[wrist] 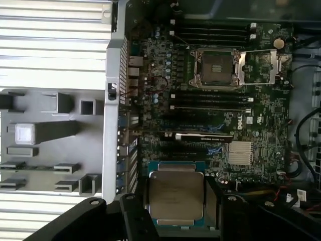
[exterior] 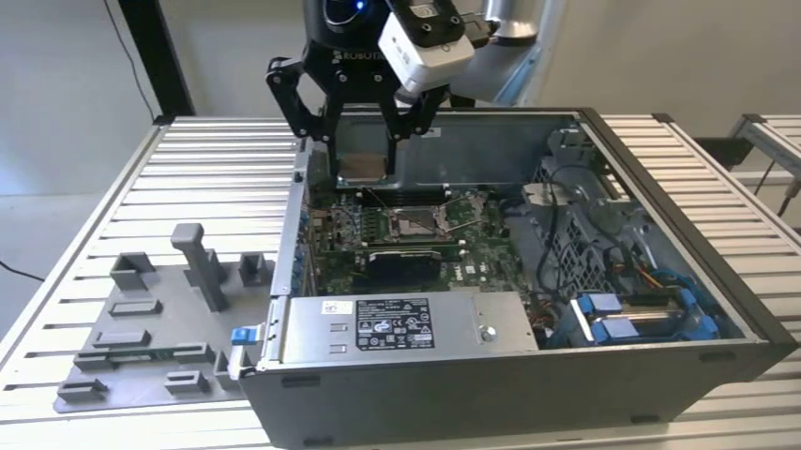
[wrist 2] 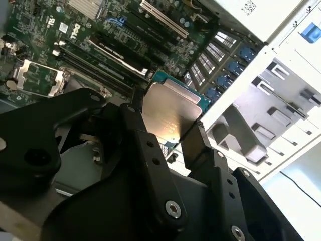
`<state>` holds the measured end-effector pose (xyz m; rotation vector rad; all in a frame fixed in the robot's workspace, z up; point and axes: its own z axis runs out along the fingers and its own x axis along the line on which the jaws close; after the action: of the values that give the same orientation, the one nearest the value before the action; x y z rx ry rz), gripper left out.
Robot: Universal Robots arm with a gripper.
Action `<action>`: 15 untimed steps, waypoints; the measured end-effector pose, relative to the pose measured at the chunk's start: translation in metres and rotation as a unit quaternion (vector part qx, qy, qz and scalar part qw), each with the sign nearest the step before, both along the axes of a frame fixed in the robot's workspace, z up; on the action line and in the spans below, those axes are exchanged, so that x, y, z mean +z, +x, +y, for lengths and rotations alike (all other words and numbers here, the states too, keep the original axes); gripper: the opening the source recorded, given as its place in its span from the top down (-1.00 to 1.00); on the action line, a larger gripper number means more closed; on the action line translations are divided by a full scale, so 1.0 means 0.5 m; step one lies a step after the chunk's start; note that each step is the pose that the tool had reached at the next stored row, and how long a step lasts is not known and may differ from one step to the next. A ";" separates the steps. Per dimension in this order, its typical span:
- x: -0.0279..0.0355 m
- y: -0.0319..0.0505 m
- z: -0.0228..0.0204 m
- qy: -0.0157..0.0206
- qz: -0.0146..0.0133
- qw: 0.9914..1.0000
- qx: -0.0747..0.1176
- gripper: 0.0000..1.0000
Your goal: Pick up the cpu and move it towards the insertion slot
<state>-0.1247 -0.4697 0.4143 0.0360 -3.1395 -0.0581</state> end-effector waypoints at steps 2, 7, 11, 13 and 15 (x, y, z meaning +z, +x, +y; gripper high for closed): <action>0.000 0.005 0.0000 0.000 0.000 1.000 0.000 1.00; 0.000 0.015 0.0000 0.000 0.000 1.000 0.000 1.00; 0.000 0.039 0.0000 0.000 0.000 1.000 0.000 1.00; 0.000 0.054 0.0000 0.000 0.000 1.000 0.000 1.00; 0.000 0.069 0.0003 0.000 0.000 1.000 0.000 1.00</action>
<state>-0.0903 -0.4696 0.4141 0.0359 -3.1392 -0.0580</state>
